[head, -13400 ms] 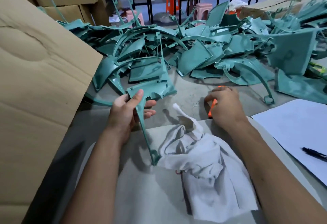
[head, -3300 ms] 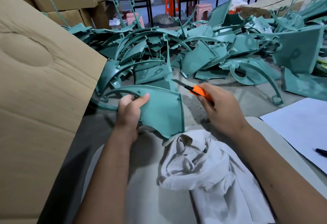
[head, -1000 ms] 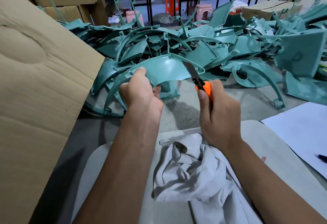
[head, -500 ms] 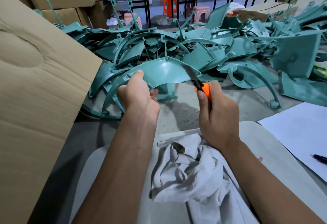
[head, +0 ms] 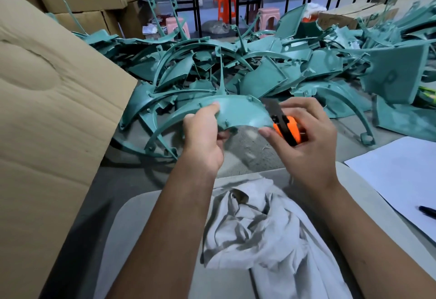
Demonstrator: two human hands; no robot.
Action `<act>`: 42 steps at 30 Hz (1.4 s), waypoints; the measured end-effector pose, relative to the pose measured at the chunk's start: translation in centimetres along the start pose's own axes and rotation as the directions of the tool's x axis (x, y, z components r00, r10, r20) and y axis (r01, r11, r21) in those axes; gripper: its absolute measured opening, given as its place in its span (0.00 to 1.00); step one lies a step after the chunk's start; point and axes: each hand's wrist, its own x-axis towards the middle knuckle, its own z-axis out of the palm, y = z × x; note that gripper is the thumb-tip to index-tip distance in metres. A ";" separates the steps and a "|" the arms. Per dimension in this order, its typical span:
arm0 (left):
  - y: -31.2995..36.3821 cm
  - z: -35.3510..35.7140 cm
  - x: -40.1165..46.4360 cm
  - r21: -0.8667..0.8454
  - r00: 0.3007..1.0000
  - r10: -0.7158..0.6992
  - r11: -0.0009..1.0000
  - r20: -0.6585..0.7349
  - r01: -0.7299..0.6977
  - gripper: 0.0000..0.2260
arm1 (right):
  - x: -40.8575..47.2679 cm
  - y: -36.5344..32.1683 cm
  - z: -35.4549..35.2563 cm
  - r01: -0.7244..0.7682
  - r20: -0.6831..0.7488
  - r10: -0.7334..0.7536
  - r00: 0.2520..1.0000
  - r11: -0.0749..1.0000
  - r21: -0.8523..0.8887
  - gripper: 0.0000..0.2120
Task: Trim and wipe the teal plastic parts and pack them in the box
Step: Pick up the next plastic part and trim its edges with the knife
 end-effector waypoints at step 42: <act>-2.3 -5.6 3.2 0.036 0.887 0.394 0.910 0.242 -0.414 0.20 | 1.0 0.0 -0.9 -0.811 0.588 0.600 0.542 0.556 0.181 0.10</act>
